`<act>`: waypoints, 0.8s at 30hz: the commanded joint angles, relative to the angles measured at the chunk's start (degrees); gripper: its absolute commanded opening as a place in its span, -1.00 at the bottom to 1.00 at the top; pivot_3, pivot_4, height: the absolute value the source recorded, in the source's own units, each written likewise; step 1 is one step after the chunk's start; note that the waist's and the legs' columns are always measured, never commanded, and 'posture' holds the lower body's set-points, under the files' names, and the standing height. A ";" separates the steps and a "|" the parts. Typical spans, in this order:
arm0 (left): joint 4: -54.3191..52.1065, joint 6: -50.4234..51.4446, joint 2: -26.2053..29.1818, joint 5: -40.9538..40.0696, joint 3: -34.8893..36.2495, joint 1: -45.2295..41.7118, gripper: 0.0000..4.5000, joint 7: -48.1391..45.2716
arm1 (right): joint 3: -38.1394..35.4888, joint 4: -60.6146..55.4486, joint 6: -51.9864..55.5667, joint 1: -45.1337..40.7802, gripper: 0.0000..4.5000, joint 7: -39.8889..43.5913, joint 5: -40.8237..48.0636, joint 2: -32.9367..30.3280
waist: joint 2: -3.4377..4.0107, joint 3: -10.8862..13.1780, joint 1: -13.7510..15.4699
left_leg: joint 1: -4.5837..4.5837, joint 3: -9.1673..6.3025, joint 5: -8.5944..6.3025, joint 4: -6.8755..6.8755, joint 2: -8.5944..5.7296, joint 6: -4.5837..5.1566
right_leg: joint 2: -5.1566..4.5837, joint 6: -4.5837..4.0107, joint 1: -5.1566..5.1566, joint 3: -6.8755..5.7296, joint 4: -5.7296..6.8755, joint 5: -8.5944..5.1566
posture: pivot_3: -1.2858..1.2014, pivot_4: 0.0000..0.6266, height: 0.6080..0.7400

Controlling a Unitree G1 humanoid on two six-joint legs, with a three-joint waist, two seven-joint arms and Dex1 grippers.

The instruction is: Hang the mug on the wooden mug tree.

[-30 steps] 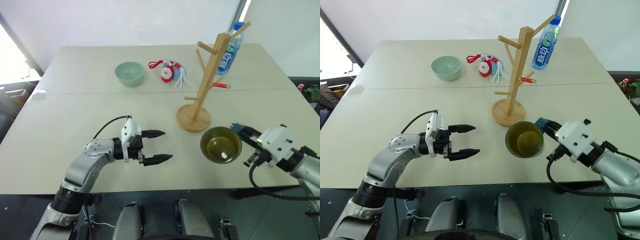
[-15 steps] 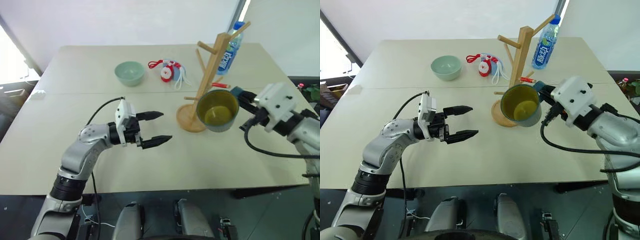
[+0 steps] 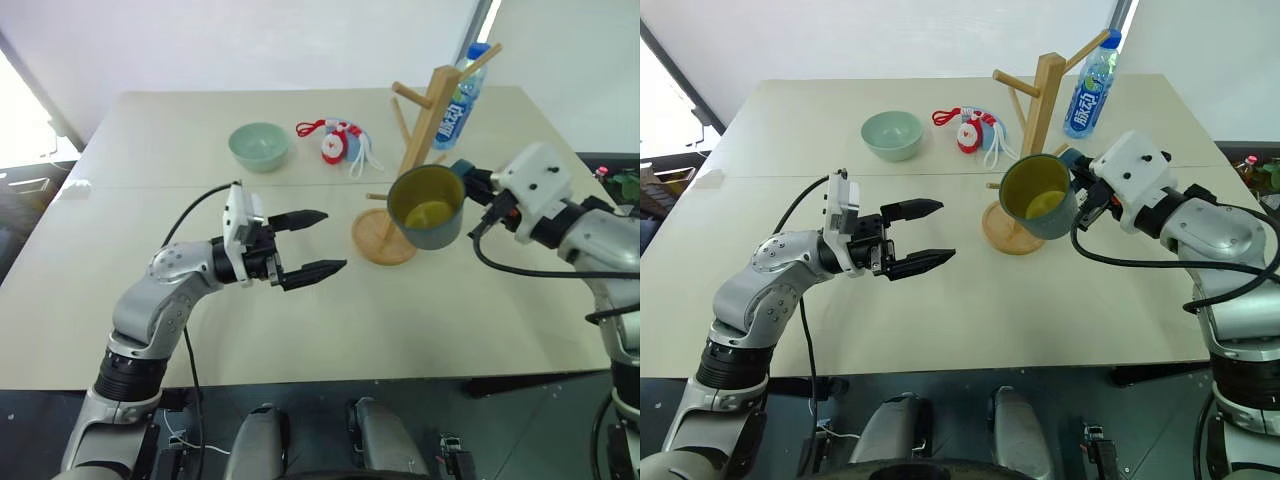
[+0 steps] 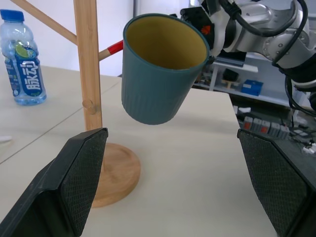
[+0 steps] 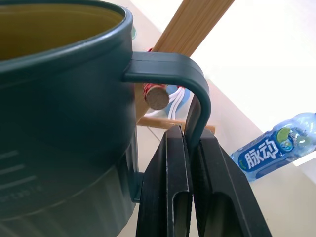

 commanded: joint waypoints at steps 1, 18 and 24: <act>-2.31 -0.09 0.28 -1.50 1.45 -1.96 1.00 0.11 | 0.30 0.84 -0.86 -3.03 -0.99 -0.12 -1.47 -0.64 | 0.00 0.00 -0.02 | 0.00 0.00 0.00 0.00 0.00 0.00 | 0.00 0.00 0.00 0.00 0.00 0.00 | 0.03 -0.52 1.00; -3.05 0.06 0.06 -2.79 2.30 -2.93 1.00 1.35 | 4.85 5.38 -0.76 -7.84 -0.57 0.41 -3.76 1.61 | 0.00 0.00 -0.02 | 0.00 0.00 0.00 0.00 0.00 0.00 | 0.00 0.01 0.00 0.00 0.01 0.01 | 0.03 -0.52 1.00; -2.66 -0.12 -0.26 -2.95 2.69 -2.48 1.00 1.94 | 2.47 4.21 -1.47 -7.52 0.30 1.16 -4.42 -0.35 | 0.00 0.00 0.01 | 0.00 0.01 0.00 0.00 0.00 0.00 | 0.00 0.01 0.00 0.00 0.00 0.01 | 0.03 -0.52 1.00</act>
